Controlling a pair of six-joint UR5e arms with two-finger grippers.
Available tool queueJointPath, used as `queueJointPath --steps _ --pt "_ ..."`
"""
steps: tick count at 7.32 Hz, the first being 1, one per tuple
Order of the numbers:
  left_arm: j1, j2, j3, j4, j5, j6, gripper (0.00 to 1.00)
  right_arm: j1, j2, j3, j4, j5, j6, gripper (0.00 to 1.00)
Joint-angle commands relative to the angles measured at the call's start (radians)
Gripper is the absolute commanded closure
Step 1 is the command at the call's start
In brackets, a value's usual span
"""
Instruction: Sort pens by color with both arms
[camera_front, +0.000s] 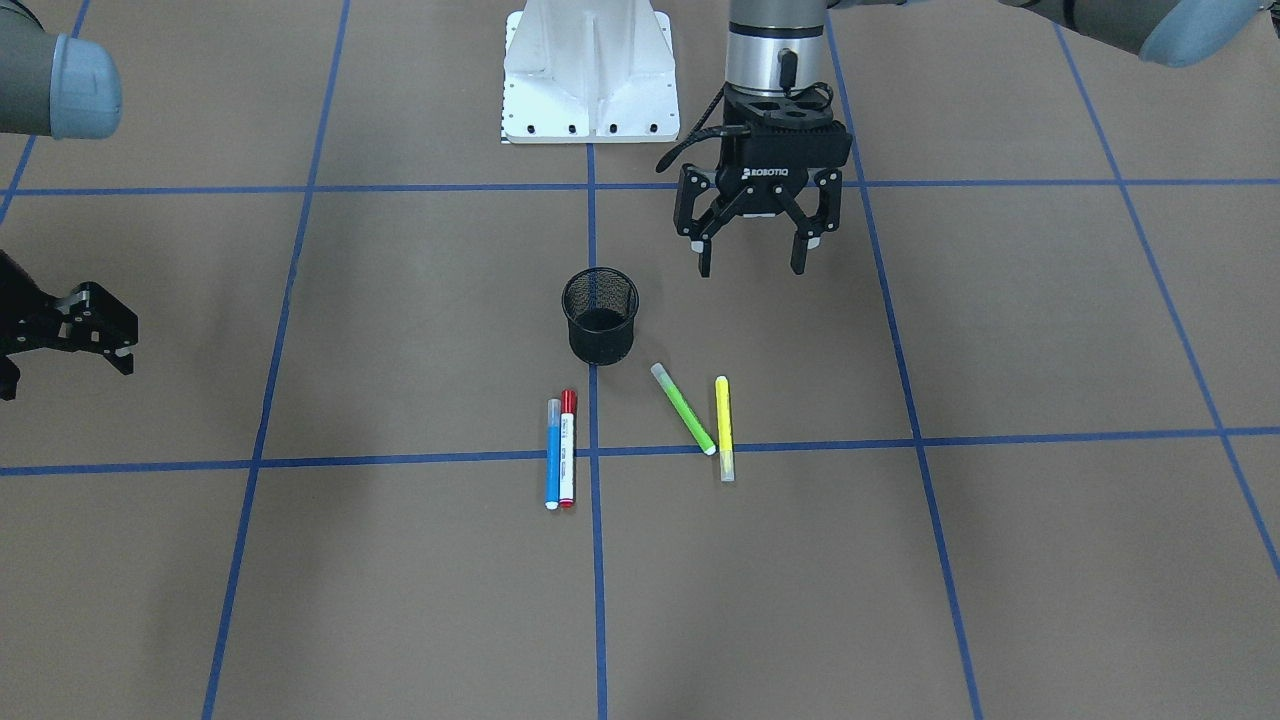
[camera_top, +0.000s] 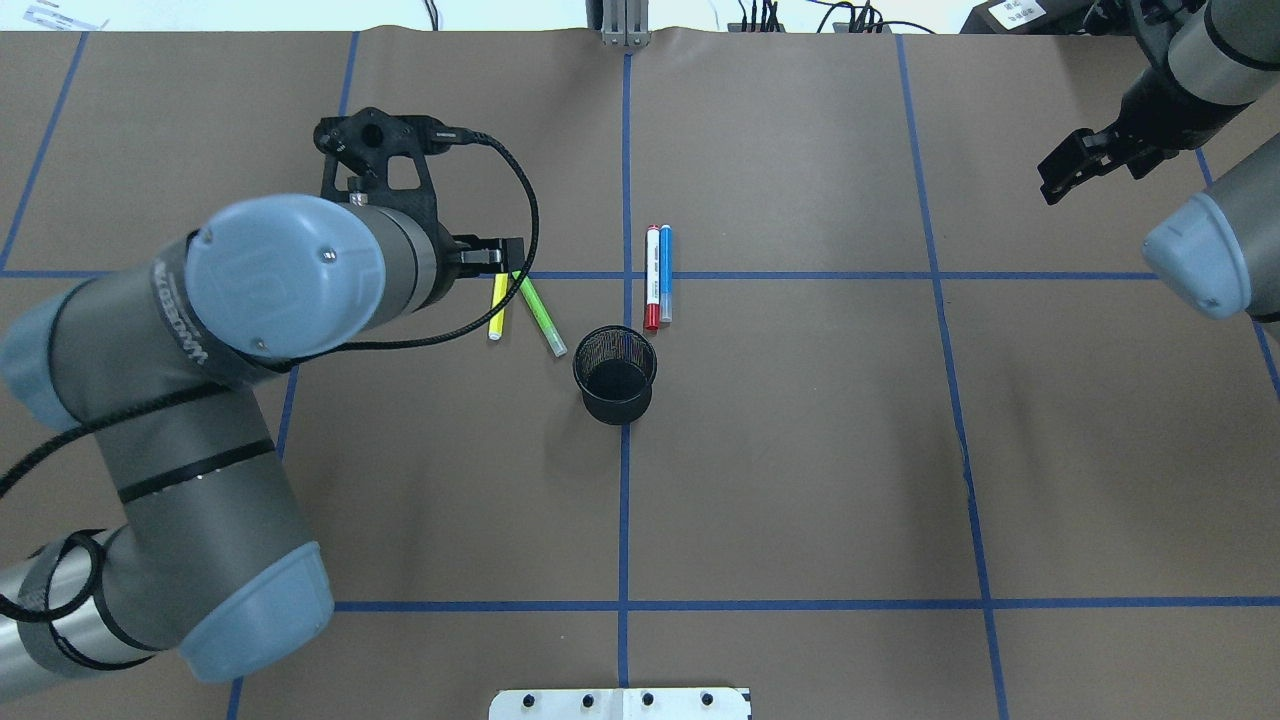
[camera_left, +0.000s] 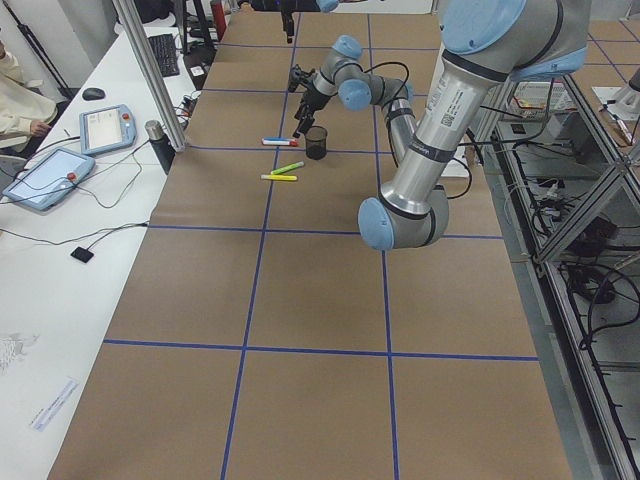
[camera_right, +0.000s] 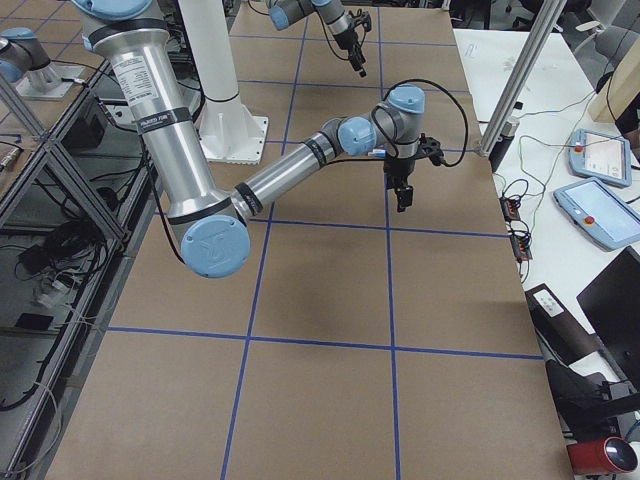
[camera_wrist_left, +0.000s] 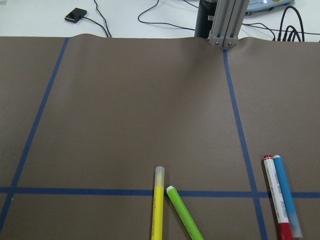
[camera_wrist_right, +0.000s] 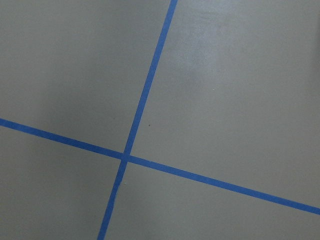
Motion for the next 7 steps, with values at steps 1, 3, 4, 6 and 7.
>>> queueJointPath --steps 1,3,4,6,7 --pt "-0.154 -0.014 -0.021 0.113 -0.235 0.143 0.01 0.033 -0.022 -0.002 0.0 -0.001 0.007 0.01" --pt "-0.287 -0.002 -0.021 0.124 -0.38 0.294 0.01 0.068 -0.042 -0.004 0.002 0.004 0.005 0.01" --pt "-0.35 0.009 -0.019 0.144 -0.447 0.361 0.01 0.084 -0.047 -0.016 0.0 0.002 0.005 0.01" --pt "-0.447 0.043 -0.01 0.191 -0.515 0.524 0.01 0.129 -0.072 -0.1 0.008 0.006 -0.092 0.01" --pt "-0.505 0.054 0.008 0.228 -0.546 0.645 0.01 0.159 -0.072 -0.159 0.009 0.002 -0.192 0.01"
